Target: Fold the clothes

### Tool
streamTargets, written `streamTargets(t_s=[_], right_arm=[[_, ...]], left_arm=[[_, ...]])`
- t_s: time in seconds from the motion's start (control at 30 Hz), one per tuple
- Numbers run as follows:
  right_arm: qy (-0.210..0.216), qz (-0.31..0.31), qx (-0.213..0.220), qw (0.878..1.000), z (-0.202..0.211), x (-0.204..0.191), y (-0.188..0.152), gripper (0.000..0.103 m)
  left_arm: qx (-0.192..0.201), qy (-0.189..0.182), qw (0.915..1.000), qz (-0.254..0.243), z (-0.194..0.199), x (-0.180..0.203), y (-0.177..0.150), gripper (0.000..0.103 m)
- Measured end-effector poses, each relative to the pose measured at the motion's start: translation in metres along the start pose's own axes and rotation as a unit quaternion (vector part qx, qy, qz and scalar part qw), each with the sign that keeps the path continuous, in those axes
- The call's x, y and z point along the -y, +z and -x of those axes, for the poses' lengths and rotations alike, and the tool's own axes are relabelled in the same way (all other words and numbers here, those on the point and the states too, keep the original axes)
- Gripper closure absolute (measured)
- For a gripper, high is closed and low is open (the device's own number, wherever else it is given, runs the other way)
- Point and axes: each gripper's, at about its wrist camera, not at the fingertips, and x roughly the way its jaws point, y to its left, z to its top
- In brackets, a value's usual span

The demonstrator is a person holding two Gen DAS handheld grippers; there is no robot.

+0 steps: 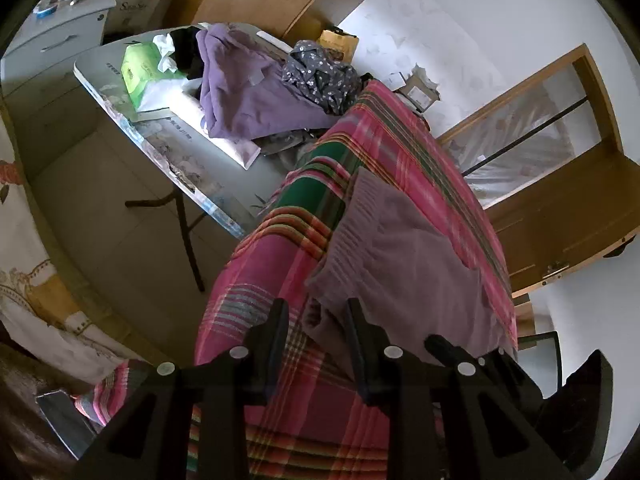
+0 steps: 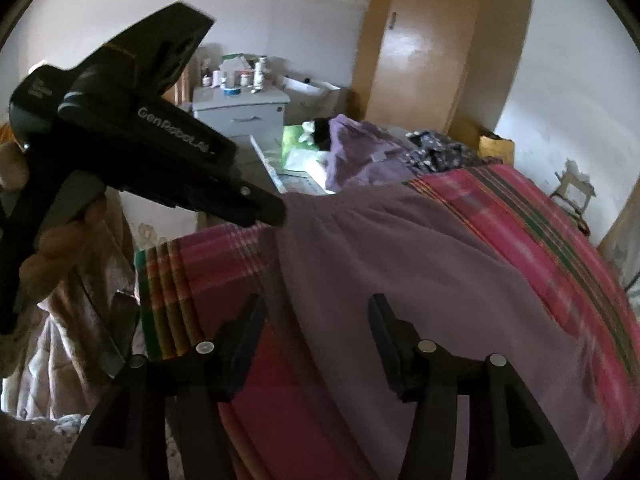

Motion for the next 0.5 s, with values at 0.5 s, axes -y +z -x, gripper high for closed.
streamTargets(t_s=[0.5], right_arm=[[-0.020,0.019,-0.030,0.999,-0.030,-0.015,0.010,0.047]], left_arm=[[0.006,-0.014,0.9999,0.003,0.003,-0.008,0.002,0.071]])
